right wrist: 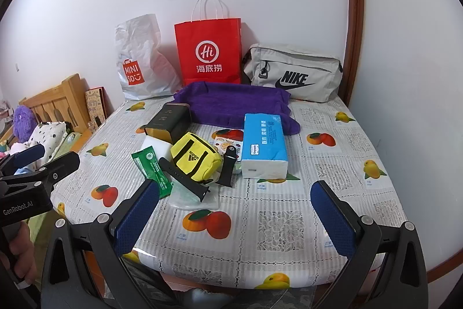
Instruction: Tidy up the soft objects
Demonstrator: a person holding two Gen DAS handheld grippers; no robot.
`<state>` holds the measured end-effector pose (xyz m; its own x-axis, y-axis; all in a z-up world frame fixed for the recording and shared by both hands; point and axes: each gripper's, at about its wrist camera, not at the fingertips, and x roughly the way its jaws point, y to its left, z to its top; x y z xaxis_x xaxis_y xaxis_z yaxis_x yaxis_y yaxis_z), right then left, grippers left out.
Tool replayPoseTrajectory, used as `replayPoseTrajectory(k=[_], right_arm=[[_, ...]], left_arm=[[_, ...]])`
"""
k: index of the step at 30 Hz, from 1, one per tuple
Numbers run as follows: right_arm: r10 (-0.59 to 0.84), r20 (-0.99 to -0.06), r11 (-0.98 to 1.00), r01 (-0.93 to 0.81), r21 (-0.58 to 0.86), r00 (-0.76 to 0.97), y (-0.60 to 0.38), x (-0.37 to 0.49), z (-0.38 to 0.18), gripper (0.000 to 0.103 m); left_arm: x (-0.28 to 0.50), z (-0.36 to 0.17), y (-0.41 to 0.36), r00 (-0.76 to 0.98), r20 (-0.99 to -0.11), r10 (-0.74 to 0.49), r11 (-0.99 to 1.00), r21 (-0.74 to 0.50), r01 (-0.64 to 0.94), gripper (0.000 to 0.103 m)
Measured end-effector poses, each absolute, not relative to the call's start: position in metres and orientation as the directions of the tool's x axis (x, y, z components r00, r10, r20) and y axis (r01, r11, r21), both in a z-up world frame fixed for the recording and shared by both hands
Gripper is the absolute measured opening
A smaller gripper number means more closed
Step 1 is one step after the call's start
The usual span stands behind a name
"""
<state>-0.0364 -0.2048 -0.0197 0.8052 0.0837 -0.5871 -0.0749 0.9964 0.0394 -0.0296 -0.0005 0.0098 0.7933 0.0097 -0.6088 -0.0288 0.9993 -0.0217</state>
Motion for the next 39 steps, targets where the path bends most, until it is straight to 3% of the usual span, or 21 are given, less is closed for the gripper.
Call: replayPoseTrajectory(k=[15,21,28,39], right_arm=[[0.081,-0.586,0.997,-0.068,0.043,0.806,-0.207,-0.035,-0.021,0.103],[0.101,-0.594,0.995,-0.079,0.064,0.798,-0.214,-0.025,-0.032,0.103],[0.116,-0.633,0.993,-0.085,0.079,0.765,-0.217,-0.006,-0.059,0.103],[0.136,-0.699,0.991,-0.095,0.097,0.702,-0.221,0.026,-0.103,0.103]], left_arm=[[-0.019,0.003,0.005,0.781,-0.624,-0.003,0.999,-0.033,-0.023,0.103],[0.008,-0.035,0.019,0.716,-0.697,-0.043,0.996,-0.085,-0.022,0.103],[0.03,-0.074,0.022,0.713,-0.701,-0.01,0.997,-0.061,-0.046,0.103],[0.09,-0.125,0.007,0.611,-0.791,-0.031,0.993,-0.092,-0.069,0.103]])
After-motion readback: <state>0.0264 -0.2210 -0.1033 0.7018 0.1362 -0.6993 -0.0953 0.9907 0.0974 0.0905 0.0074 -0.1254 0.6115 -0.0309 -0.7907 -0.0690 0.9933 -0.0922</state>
